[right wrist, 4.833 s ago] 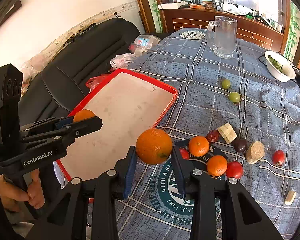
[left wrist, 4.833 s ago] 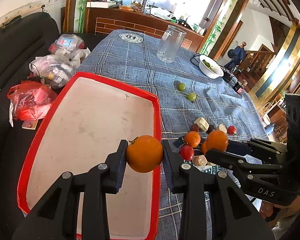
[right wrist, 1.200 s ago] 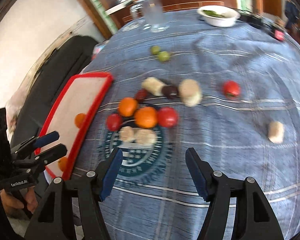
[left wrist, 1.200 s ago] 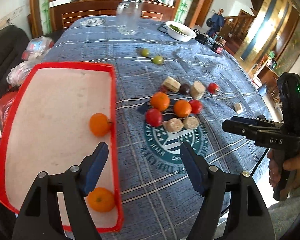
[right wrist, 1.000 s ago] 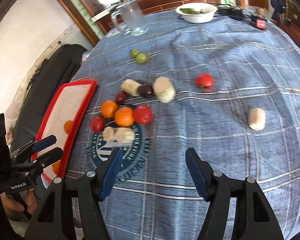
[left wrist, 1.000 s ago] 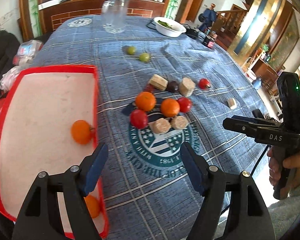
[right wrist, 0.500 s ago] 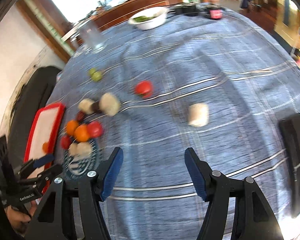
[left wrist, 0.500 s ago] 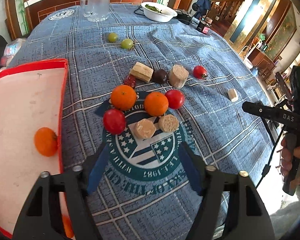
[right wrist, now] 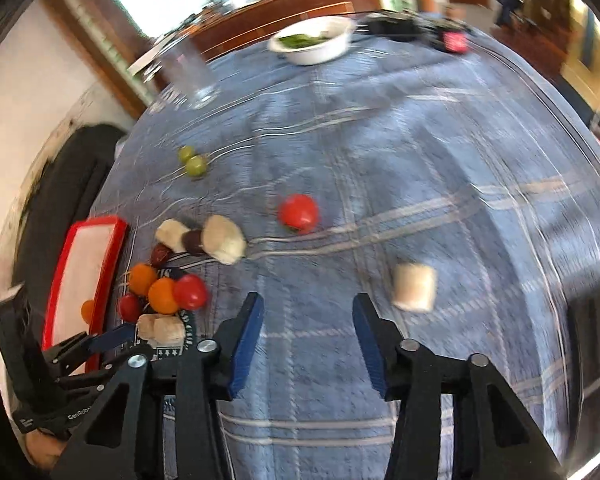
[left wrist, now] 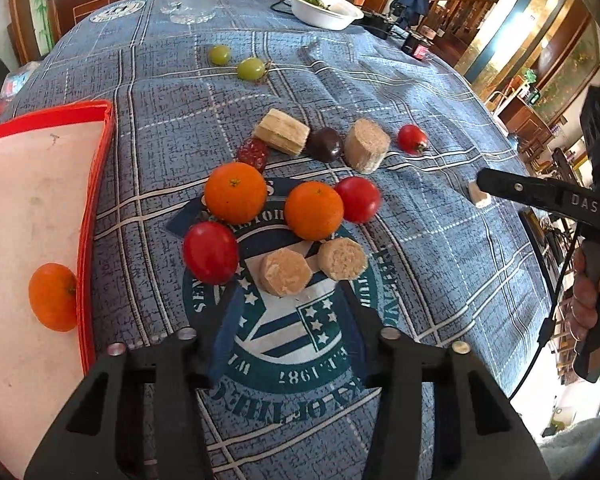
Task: Organize fruits
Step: 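Grasp a round tan bread piece with the left tool while the right tool grasps a red tomato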
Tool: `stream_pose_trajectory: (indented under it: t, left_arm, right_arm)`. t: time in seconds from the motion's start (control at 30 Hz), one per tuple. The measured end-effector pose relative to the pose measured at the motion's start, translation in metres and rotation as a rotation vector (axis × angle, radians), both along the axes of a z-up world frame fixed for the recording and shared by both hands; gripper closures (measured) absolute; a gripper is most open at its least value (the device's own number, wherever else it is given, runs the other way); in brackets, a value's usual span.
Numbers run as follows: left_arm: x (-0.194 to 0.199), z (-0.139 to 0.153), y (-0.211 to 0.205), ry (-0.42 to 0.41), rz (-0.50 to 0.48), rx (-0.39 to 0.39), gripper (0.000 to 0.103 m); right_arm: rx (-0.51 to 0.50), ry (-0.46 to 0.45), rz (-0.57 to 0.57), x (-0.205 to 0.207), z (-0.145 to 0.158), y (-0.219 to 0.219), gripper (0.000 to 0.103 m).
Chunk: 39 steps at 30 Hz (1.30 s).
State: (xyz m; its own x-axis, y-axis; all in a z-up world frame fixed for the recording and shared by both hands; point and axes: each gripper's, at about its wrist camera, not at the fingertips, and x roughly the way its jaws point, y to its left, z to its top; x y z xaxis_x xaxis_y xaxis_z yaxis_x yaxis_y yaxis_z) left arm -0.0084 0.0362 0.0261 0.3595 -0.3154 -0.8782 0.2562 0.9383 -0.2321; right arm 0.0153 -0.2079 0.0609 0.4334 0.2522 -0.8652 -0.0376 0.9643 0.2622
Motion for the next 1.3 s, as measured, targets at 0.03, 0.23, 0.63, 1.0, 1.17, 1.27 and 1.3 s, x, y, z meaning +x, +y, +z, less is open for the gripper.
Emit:
stream_pose_trajectory:
  t: [0.03, 0.23, 0.63, 1.0, 1.17, 1.27, 1.3]
  left_arm:
    - [0.0, 0.0, 0.001, 0.0, 0.004, -0.004, 0.059]
    - [0.001, -0.006, 0.006, 0.009, 0.014, 0.02, 0.068]
    - [0.011, -0.006, -0.012, -0.003, -0.022, 0.023, 0.07]
    - [0.015, -0.005, -0.007, 0.011, -0.017, 0.002, 0.077]
    - [0.001, 0.002, 0.002, 0.019, -0.008, -0.037, 0.077]
    - [-0.009, 0.009, 0.013, 0.02, 0.016, -0.077, 0.077]
    - [-0.012, 0.011, 0.014, 0.021, 0.02, -0.084, 0.077]
  right_arm:
    - [-0.019, 0.007, 0.02, 0.007, -0.002, 0.008, 0.061]
    - [-0.06, 0.026, 0.05, 0.029, -0.013, 0.022, 0.062]
    - [-0.105, 0.08, 0.02, 0.071, -0.032, 0.022, 0.067]
    - [-0.106, 0.088, 0.009, 0.075, -0.038, 0.024, 0.071]
    - [-0.022, 0.07, 0.009, 0.048, -0.025, 0.02, 0.071]
    - [0.013, 0.062, 0.016, 0.029, -0.019, 0.022, 0.072]
    - [0.025, 0.061, 0.016, 0.024, -0.018, 0.023, 0.072]
